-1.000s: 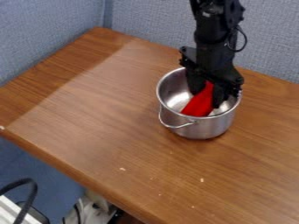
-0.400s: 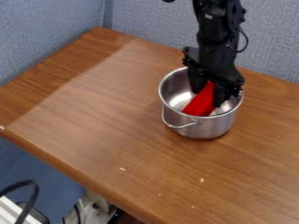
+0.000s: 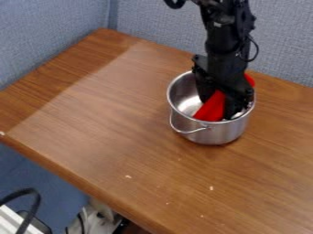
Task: Put the red object in the metal pot
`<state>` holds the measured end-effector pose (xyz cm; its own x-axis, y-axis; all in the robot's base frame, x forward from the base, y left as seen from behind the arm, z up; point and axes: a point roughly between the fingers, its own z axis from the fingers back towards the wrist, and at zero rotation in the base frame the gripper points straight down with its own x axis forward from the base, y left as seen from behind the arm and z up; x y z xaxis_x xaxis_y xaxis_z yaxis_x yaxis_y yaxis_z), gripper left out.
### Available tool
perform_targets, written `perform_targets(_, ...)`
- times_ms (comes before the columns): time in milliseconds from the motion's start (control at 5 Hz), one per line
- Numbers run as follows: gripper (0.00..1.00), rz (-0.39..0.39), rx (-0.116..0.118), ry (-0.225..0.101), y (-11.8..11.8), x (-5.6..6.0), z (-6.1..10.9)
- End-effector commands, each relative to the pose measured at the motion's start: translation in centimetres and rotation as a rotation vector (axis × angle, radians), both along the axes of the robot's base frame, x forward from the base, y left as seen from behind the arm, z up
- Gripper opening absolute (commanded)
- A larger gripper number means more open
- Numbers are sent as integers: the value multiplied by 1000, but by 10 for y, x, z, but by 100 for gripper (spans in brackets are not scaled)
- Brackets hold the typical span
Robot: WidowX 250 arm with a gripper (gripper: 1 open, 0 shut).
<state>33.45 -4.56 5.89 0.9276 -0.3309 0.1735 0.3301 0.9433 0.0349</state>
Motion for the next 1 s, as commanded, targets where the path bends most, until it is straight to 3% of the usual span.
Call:
perform_targets(0, 0, 62, 1, -32, 6, 6, 14)
perform_targets(600, 0, 42, 4, -22, 12, -6, 43)
perform_targets(800, 0, 9, 5, -19, 16, -5, 32)
